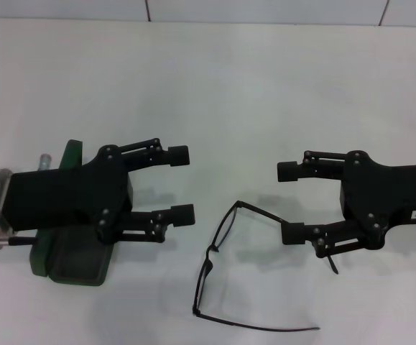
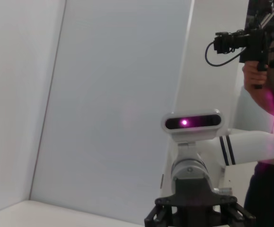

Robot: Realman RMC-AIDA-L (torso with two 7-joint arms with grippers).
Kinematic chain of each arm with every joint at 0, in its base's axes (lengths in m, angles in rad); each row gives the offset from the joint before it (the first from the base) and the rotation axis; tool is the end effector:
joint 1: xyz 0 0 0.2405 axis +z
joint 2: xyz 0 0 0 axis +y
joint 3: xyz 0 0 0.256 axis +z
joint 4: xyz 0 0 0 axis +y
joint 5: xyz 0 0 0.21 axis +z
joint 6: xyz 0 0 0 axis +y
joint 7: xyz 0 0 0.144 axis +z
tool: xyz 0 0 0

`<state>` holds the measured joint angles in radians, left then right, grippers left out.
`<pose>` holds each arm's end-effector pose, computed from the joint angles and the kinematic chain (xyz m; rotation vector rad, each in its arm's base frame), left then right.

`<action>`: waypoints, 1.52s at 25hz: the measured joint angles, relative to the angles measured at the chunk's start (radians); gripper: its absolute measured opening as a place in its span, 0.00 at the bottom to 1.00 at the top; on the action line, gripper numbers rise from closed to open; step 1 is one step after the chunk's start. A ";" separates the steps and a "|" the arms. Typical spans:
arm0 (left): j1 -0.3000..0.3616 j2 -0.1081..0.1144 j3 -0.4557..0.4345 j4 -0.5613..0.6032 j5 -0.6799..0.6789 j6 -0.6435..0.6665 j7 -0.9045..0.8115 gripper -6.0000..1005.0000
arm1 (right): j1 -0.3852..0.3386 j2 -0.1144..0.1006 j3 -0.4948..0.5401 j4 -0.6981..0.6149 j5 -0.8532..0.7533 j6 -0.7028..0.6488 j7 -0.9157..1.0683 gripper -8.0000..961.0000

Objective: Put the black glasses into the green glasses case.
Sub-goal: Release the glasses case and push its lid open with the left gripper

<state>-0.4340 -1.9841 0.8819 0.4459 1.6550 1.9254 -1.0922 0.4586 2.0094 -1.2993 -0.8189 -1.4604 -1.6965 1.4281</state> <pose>-0.2574 0.2636 0.0168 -2.8112 -0.3195 -1.2388 0.1870 0.2970 -0.0062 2.8888 -0.2586 -0.9752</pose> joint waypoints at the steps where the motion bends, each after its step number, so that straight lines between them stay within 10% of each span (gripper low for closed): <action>1: 0.000 -0.001 -0.005 0.000 0.000 0.000 0.000 0.84 | 0.000 0.000 0.000 0.001 0.000 0.000 0.000 0.92; 6: 0.014 -0.041 -0.088 0.079 -0.056 -0.002 -0.148 0.80 | -0.016 0.000 0.079 0.027 0.005 -0.029 -0.027 0.92; 11: 0.108 -0.112 -0.100 0.487 -0.066 -0.013 -0.437 0.77 | -0.030 -0.005 0.277 0.116 0.003 -0.129 -0.082 0.92; 16: 0.141 -0.107 -0.085 0.842 -0.046 -0.059 -0.758 0.73 | -0.078 -0.013 0.351 0.141 0.005 -0.148 -0.119 0.92; 22: 0.120 -0.106 -0.022 1.228 0.357 -0.155 -1.192 0.65 | -0.092 -0.003 0.364 0.161 0.002 -0.143 -0.149 0.87; 33: 0.144 -0.109 0.393 1.401 1.031 -0.221 -1.666 0.65 | -0.080 -0.001 0.366 0.172 0.001 -0.133 -0.168 0.87; 38: 0.150 -0.109 0.500 1.385 1.088 -0.235 -1.733 0.61 | -0.073 -0.001 0.367 0.172 0.001 -0.128 -0.179 0.87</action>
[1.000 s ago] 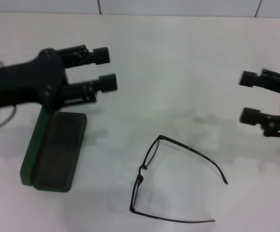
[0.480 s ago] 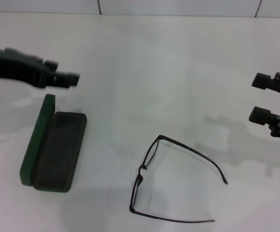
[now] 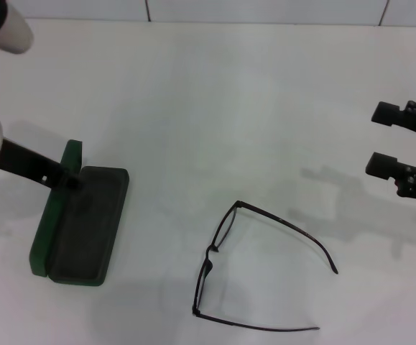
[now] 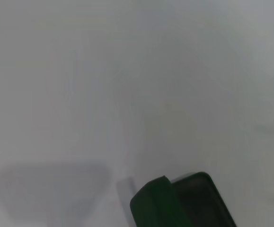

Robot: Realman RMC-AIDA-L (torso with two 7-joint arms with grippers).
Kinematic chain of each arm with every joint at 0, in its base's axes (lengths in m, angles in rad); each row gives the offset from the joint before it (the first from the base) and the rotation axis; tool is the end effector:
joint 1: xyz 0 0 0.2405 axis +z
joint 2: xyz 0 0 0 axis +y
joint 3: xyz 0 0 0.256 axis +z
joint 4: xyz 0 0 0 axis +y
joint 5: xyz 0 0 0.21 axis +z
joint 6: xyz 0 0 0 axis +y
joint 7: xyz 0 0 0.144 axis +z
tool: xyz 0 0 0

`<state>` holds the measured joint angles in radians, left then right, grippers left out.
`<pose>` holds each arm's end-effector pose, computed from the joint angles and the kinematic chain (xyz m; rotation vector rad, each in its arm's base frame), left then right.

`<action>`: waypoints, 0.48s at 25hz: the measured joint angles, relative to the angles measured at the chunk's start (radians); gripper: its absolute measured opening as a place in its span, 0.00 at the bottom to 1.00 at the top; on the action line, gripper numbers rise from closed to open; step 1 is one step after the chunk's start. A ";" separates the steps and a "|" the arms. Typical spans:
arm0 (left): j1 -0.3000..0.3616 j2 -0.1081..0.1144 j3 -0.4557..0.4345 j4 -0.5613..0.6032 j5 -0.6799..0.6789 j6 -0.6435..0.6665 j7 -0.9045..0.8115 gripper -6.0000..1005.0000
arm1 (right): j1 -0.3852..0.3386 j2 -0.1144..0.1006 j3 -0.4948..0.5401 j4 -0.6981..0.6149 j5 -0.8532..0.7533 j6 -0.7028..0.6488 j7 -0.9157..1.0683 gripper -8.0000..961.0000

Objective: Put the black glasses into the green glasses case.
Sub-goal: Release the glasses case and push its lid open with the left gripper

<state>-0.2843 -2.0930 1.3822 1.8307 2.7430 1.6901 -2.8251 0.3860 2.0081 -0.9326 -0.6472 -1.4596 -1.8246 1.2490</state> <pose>-0.2078 0.2969 0.0626 -2.1995 -1.1713 0.4339 0.2406 0.2884 0.0397 -2.6516 0.3266 1.2565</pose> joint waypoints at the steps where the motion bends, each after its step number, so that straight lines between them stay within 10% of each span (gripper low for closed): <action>1: 0.000 0.000 0.007 -0.009 0.007 -0.006 -0.010 0.61 | 0.001 0.000 0.000 0.000 0.000 0.000 -0.001 0.87; 12: -0.017 0.002 0.046 -0.091 0.081 -0.028 -0.052 0.50 | 0.001 -0.003 0.013 0.038 0.008 0.001 -0.026 0.87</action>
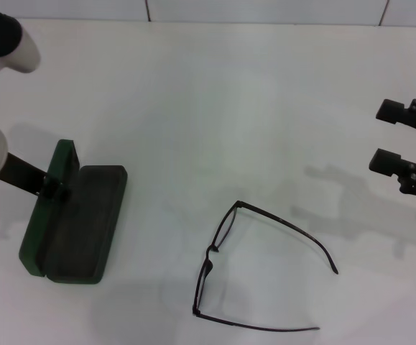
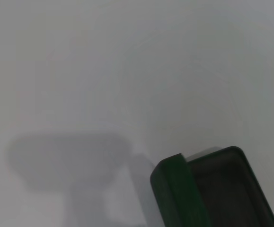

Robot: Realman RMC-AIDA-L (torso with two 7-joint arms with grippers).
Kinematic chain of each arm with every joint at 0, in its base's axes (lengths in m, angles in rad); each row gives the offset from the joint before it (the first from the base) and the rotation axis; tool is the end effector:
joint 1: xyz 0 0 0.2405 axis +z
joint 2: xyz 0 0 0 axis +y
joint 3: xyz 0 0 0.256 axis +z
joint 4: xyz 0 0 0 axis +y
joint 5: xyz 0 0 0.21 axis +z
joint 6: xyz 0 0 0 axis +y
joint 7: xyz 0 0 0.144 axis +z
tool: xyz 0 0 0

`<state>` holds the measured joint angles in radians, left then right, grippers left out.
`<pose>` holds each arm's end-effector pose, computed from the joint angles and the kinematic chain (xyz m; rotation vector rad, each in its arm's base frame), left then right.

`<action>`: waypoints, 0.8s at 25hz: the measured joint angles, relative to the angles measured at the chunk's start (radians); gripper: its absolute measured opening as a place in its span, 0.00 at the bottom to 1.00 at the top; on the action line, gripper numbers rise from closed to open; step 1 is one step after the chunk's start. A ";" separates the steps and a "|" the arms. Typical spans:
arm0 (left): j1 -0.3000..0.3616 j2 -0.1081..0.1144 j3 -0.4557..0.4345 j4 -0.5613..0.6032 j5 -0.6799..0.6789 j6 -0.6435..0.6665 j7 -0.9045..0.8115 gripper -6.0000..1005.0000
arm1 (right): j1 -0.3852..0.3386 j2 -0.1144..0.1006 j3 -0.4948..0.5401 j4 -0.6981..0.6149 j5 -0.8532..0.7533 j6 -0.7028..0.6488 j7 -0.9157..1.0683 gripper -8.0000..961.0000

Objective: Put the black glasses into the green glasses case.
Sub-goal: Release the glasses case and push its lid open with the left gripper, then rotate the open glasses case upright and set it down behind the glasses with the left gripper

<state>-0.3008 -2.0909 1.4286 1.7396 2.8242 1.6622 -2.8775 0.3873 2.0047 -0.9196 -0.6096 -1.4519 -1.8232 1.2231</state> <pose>-0.2241 0.3010 0.0512 -2.1316 -1.2278 0.5350 0.2451 0.2879 0.0392 -2.6209 0.3384 1.2700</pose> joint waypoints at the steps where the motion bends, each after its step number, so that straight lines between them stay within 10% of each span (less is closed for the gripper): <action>1: 0.000 0.000 0.005 0.002 -0.001 0.001 0.001 0.46 | -0.001 0.000 0.001 0.000 0.000 0.000 0.000 0.87; 7: -0.006 0.002 0.017 0.004 0.001 0.005 0.003 0.25 | -0.003 0.003 0.002 0.001 0.001 0.000 -0.002 0.87; 20: -0.158 0.000 0.053 0.111 -0.119 -0.091 0.410 0.21 | -0.037 -0.037 0.071 0.006 -0.003 -0.236 -0.012 0.87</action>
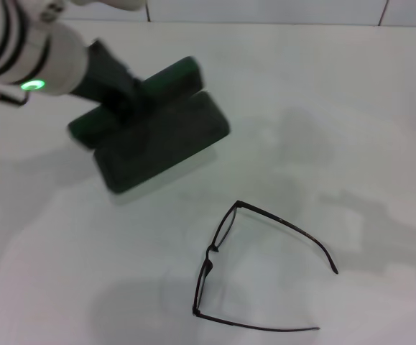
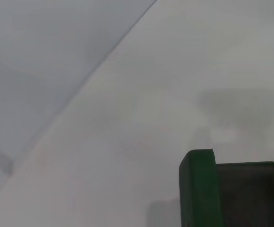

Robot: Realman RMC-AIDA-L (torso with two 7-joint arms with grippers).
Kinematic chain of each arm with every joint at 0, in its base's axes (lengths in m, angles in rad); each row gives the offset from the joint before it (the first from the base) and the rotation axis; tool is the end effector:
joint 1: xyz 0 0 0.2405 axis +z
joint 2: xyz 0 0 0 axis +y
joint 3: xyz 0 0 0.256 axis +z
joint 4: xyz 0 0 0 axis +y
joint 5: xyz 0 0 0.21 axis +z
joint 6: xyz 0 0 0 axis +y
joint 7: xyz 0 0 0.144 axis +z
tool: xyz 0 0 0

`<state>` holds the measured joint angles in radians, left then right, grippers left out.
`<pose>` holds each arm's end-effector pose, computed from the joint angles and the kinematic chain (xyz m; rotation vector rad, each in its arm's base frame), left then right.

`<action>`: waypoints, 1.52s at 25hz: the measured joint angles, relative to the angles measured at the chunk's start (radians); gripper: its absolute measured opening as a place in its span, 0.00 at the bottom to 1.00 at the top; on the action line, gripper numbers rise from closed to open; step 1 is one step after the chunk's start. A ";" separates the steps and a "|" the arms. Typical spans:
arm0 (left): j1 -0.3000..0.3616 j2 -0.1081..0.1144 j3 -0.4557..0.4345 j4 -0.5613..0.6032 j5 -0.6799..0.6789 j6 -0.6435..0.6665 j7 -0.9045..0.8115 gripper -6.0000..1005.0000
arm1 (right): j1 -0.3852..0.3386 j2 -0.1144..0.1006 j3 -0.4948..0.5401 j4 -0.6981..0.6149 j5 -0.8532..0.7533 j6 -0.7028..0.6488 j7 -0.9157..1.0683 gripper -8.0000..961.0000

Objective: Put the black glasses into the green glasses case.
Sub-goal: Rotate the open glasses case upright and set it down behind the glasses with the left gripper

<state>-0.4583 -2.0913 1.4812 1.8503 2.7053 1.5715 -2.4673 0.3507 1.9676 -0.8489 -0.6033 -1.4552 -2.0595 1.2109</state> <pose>-0.1270 0.3328 0.0455 -2.4813 -0.3850 0.4121 0.2513 0.2550 0.0686 -2.6538 0.2145 1.4302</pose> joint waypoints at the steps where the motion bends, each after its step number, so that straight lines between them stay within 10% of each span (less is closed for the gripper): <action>1: -0.013 0.000 0.021 -0.027 -0.004 -0.045 0.075 0.21 | -0.006 -0.006 0.005 0.002 0.000 -0.027 -0.001 0.87; 11: -0.146 -0.003 0.234 -0.365 -0.088 -0.295 0.495 0.23 | -0.134 -0.011 0.052 0.036 0.007 -0.087 -0.030 0.87; 38: -0.210 -0.008 0.359 -0.505 0.015 -0.468 0.254 0.28 | -0.119 -0.022 0.123 0.097 0.000 -0.079 -0.073 0.87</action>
<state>-0.6684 -2.0993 1.8403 1.3457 2.7199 1.1038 -2.2131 0.2321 1.9456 -0.7261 -0.5062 -1.4553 -2.1389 1.1382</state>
